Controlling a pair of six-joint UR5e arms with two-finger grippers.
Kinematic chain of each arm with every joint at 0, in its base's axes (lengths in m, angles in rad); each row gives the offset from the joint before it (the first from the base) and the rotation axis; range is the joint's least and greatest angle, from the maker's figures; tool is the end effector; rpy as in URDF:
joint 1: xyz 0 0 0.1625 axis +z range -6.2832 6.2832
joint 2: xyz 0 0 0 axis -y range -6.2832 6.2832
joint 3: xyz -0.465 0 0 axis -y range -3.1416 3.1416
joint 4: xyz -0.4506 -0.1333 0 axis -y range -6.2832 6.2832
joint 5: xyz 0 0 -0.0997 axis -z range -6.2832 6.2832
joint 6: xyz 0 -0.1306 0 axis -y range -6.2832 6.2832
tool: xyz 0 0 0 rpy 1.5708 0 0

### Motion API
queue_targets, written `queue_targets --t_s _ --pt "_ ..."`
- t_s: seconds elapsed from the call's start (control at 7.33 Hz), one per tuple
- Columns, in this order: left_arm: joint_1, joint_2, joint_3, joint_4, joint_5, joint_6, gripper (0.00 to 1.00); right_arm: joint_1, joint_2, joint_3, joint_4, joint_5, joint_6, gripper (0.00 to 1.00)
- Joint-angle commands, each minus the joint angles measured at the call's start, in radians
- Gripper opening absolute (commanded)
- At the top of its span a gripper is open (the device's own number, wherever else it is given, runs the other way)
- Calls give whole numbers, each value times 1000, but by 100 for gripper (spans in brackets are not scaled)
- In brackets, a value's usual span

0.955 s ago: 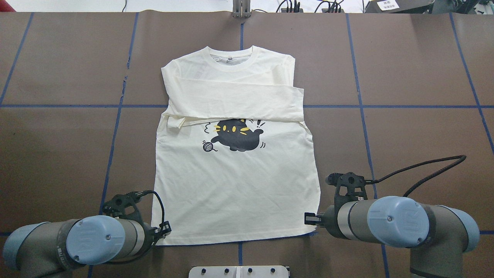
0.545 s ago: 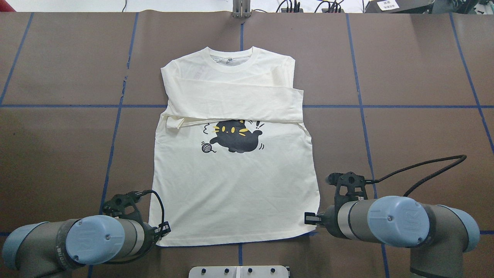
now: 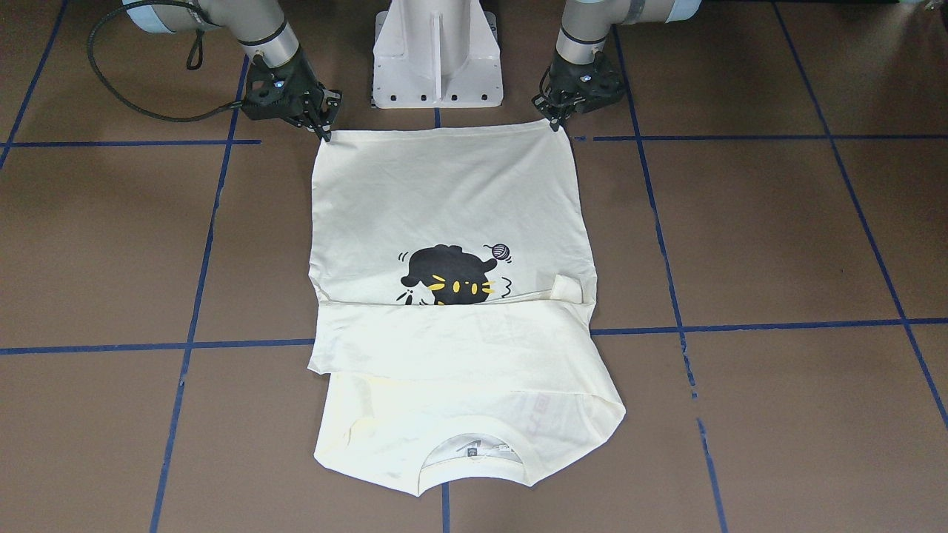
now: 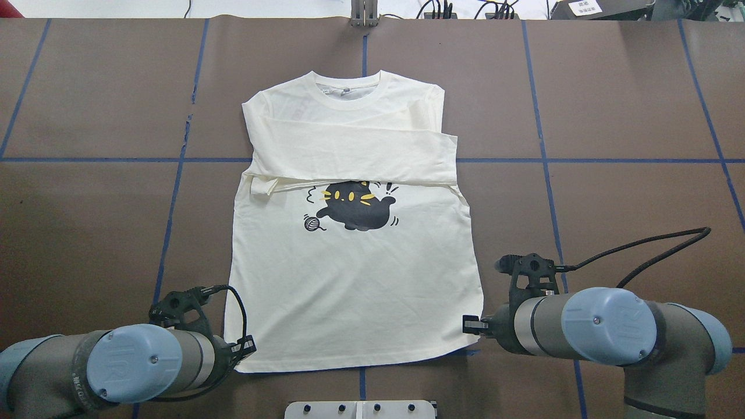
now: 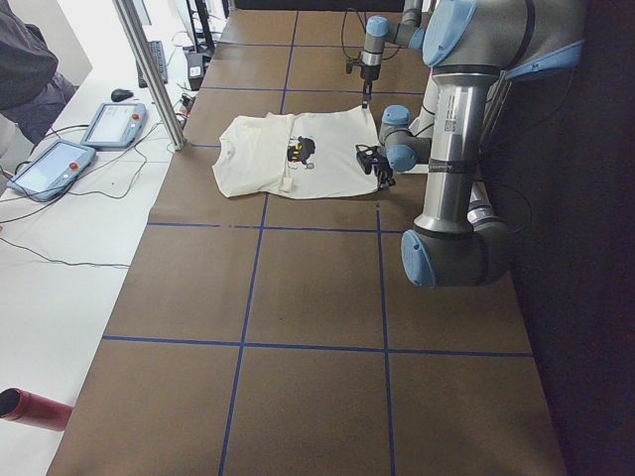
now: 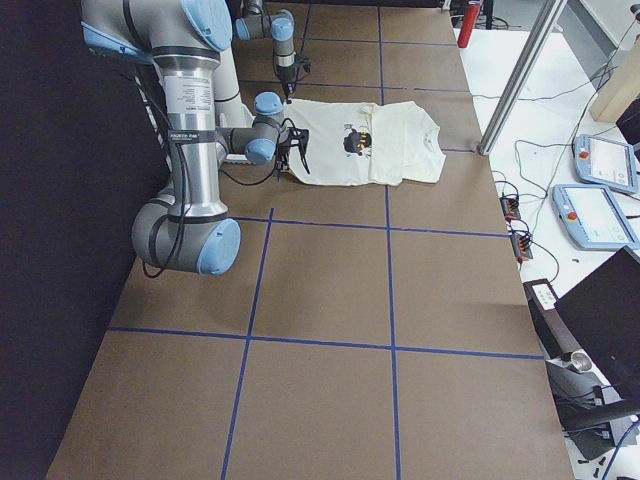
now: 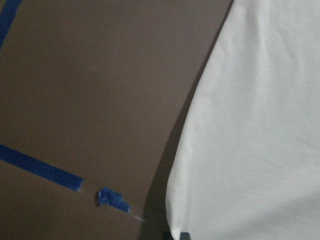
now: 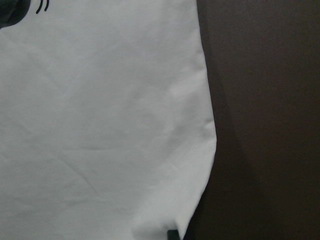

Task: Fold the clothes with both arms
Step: 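Lift the hem with both grippers and fold it toward the collar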

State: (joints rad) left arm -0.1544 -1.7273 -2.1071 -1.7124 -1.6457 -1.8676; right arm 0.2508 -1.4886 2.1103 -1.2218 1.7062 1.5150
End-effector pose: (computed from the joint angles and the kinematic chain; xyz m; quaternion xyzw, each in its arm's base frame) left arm 0.5567 -0.2117 0.3476 -0.0629 0.4015 -0.1896 0.8938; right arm -0.5211 -0.2529 0.3543 0.0119 -0.4691 0.0545 0.8814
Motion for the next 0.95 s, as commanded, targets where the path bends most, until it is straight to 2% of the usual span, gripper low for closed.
queue_targets --t_s 0.0,0.27,0.41,0.55,0.68,0.82 --pt "18 -5 -66 11 0 1 0 36 -56 83 1 56 -6 0" --pt "29 -6 -140 13 -3 88 0 36 -126 190 -2 151 7 0" --pt "38 -6 -221 58 -8 106 0 33 -168 244 -2 203 13 0" --pt "103 -9 -311 156 -9 123 0 24 -211 296 -2 260 14 0" --pt "136 -9 -370 192 -9 171 0 22 -241 333 -2 289 19 0" --pt "138 -11 -379 192 -11 188 0 19 -239 333 -2 293 19 0"
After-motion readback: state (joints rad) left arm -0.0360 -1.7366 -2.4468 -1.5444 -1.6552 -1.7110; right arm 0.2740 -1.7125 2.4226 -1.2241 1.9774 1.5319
